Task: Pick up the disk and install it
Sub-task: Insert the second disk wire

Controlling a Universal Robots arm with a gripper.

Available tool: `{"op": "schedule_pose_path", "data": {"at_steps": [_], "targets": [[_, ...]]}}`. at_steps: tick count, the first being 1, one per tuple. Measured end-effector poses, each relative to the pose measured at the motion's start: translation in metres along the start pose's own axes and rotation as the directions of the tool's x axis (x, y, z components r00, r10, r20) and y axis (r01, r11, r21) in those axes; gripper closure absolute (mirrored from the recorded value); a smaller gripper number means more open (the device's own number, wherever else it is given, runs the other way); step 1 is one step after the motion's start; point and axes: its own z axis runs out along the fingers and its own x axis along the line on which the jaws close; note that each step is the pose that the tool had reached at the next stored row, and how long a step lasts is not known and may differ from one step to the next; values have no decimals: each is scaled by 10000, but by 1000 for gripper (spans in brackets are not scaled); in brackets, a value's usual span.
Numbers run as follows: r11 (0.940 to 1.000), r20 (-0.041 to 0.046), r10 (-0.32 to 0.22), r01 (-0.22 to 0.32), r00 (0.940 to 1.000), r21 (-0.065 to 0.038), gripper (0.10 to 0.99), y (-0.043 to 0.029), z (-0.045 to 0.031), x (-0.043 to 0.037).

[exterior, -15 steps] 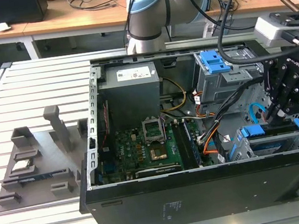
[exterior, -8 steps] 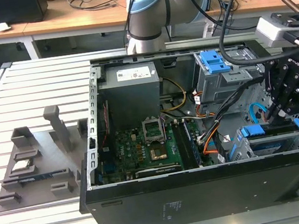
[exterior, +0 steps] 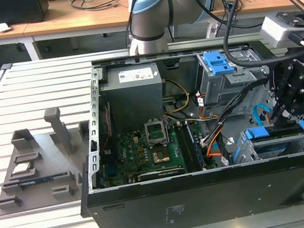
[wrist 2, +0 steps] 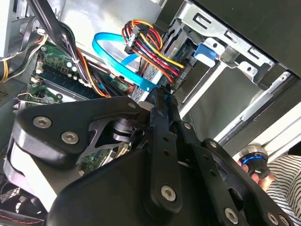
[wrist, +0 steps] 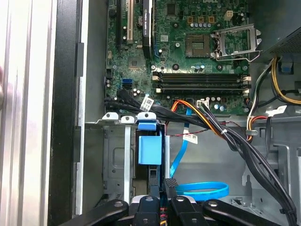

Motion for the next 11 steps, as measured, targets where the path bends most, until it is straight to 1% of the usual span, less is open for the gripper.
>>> {"op": "schedule_pose_path", "data": {"at_steps": [5,11], "targets": [[10000,17,-1,1,10000,0,925,-1,12,19],[10000,24,-2,2,10000,0,925,-5,65,27]]}}
